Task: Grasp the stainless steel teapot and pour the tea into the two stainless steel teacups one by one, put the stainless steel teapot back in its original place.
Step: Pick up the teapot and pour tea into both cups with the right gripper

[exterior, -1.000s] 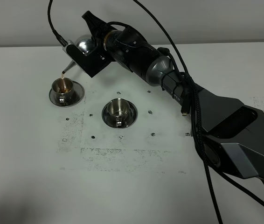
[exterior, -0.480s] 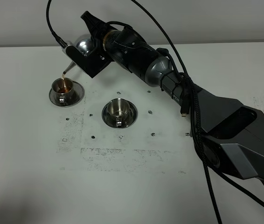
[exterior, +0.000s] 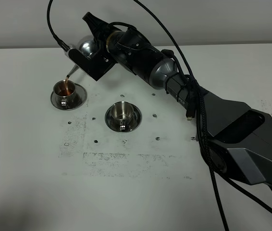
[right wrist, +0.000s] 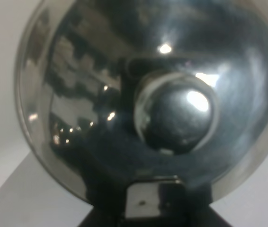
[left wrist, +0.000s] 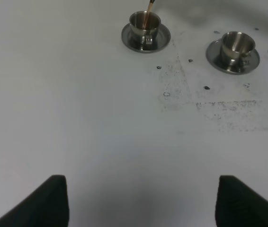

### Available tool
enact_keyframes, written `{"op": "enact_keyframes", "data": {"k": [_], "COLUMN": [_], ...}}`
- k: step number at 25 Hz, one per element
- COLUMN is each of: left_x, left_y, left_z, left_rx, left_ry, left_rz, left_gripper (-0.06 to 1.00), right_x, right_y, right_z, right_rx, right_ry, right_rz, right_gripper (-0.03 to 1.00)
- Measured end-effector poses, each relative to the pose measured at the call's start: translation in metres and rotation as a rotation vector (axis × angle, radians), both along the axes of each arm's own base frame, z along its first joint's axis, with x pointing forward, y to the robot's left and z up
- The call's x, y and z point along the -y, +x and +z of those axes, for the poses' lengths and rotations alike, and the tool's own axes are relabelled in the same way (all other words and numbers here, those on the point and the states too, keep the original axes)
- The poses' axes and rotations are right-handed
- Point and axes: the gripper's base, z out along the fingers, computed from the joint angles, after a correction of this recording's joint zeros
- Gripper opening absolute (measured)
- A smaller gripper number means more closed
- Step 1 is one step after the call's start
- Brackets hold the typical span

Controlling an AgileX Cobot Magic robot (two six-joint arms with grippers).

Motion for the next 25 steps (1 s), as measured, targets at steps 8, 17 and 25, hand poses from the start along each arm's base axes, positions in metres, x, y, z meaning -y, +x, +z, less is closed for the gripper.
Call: {"op": "enact_keyframes", "data": {"k": [8,17,25], "left_x": [0.0000,0.0000,0.0000], "left_y": [0.0000,0.0000,0.0000], "left_z": [0.0000,0.0000,0.0000], "left_rx": [0.000,0.000,0.000], "left_ry": [0.000,0.000,0.000], "left_rz": [0.000,0.000,0.000], "left_gripper": [0.69,0.69,0.69], "right_x": [0.0000,-0.0008,-0.0012], "right_y": [0.0000,0.0004,0.0006], "right_z": [0.0000,0.0010,0.0015], "right_rx": [0.004,0.016,0.022], "right_ry": [-0.016,-0.014,-0.013], "right_rz": [0.009,0.018,0.023], "right_gripper": [0.18,0.18,0.18]}}
